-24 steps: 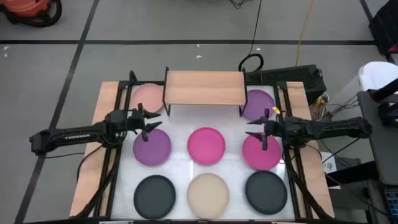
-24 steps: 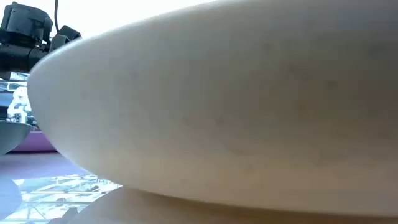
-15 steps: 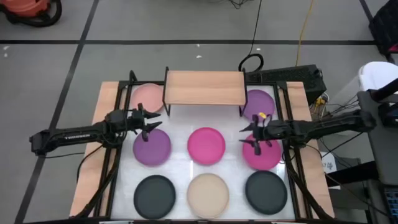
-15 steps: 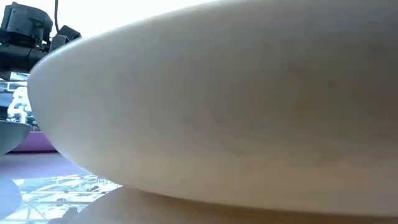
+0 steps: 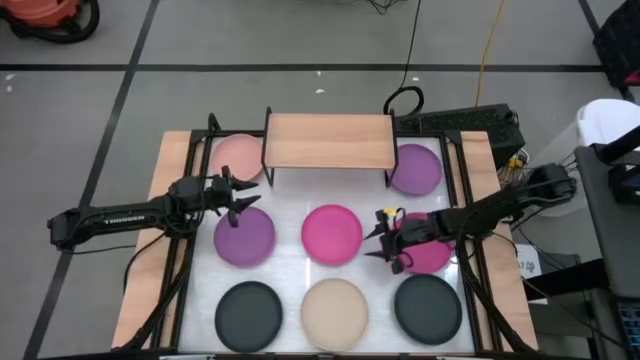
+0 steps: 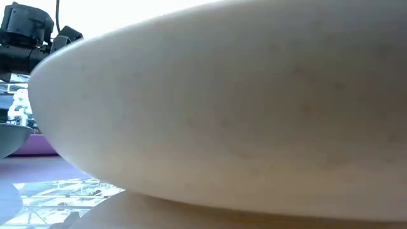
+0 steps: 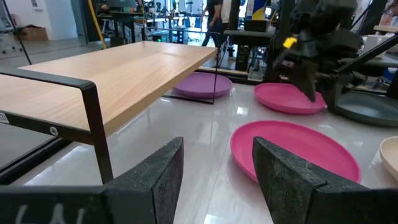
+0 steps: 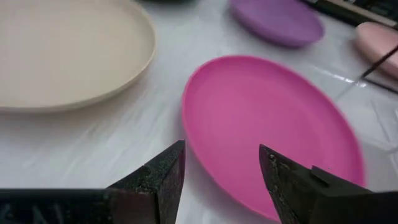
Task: Place and stack plates onto a shelf
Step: Put the left pink plate on the shelf
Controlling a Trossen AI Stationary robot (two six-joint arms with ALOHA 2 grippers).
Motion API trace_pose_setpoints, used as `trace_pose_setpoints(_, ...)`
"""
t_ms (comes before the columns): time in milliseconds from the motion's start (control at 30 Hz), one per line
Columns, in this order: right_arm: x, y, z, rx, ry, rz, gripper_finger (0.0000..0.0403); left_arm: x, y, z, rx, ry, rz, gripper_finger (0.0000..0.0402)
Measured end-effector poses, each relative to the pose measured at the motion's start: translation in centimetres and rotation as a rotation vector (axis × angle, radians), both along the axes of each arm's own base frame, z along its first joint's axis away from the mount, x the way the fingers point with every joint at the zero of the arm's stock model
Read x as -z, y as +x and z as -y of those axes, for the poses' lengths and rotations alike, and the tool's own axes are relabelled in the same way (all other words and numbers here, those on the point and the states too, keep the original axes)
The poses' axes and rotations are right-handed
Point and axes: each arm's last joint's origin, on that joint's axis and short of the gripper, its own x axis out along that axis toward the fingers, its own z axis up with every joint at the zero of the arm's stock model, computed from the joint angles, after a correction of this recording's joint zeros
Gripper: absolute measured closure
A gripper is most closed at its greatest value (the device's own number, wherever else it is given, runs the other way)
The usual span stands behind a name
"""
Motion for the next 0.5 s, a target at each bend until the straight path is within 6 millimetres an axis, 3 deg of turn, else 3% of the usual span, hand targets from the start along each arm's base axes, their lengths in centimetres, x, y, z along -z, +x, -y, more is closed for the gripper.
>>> trace_pose_setpoints(267, 2.7, 1.9, -0.4, 0.043, -0.057, -0.126, 0.0218, 0.0, 0.0, 0.0, 0.000, 0.000, 0.000, 0.0206)
trace_pose_setpoints(500, 3.7, 2.1, -0.6, 0.077, -0.100, -0.156, 0.0225, 0.0, 0.0, 0.0, 0.000, 0.000, 0.000, 0.0206)
